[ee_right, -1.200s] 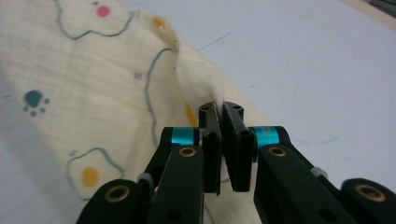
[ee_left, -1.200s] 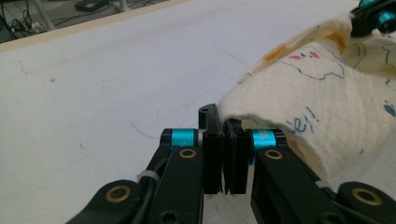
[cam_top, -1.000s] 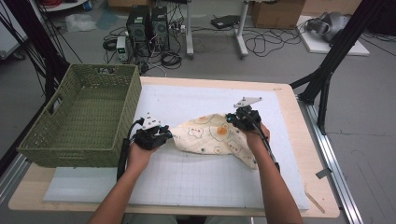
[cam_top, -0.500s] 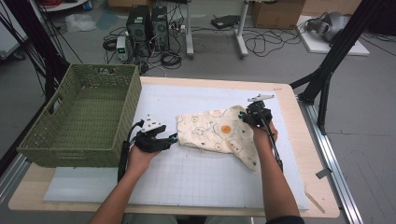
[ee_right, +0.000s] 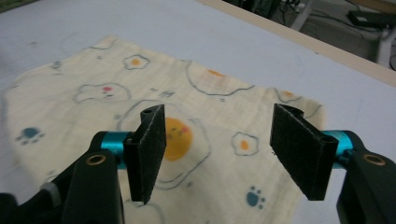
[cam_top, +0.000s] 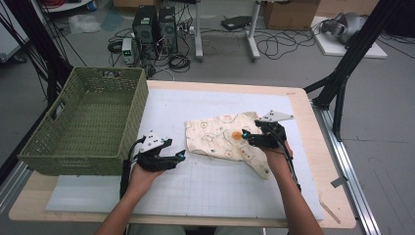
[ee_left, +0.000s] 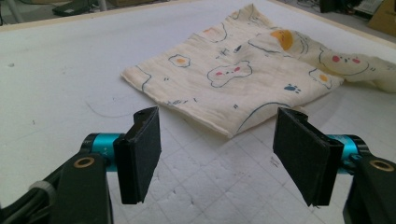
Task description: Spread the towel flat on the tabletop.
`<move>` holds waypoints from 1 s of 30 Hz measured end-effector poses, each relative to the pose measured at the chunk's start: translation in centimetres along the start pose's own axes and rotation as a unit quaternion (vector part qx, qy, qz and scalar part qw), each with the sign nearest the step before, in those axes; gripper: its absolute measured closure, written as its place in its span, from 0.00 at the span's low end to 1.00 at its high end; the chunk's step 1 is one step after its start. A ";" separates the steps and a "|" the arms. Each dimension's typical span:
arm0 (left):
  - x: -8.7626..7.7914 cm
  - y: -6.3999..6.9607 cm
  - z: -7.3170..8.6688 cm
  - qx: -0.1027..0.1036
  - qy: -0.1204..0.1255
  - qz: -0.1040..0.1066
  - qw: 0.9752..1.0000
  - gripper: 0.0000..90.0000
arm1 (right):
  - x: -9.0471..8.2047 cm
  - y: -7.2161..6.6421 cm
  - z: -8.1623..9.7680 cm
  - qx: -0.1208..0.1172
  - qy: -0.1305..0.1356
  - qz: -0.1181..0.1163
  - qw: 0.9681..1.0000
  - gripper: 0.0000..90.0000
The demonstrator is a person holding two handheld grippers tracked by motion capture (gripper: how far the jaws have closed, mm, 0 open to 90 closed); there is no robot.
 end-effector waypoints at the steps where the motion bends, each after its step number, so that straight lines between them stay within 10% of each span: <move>1: -0.1 0.0 -0.1 0.000 0.003 0.001 1.000 0.36 | -0.1 -0.7 0.1 -0.003 -0.006 -0.012 1.000 0.36; 8: -0.2 -0.5 -0.2 -0.003 0.012 -0.004 1.000 0.36 | -0.3 -3.9 -0.2 -0.031 0.006 -0.044 0.999 0.38; 20: -0.5 -0.9 -0.3 -0.004 0.016 -0.006 1.000 0.37 | 1.8 -7.2 4.4 -0.054 -0.059 -0.079 0.994 0.45; 27: -0.6 -1.1 -0.3 -0.005 0.016 -0.007 1.000 0.38 | 2.8 -7.1 4.8 -0.050 -0.074 -0.087 0.992 0.92; 30: -0.8 -1.3 -0.3 -0.009 0.020 -0.008 1.000 0.39 | 2.4 -8.1 4.6 -0.055 -0.080 -0.119 0.988 0.96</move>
Point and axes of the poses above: each handheld gripper's, and its own axes: x roughly forward along the jaws, z roughly out of its underside, y roughly to its right, the point moved 10 cm from there along x, roughly forward along the jaws, and after that the axes turned 4 degrees about -x, right-handed, at the moved point
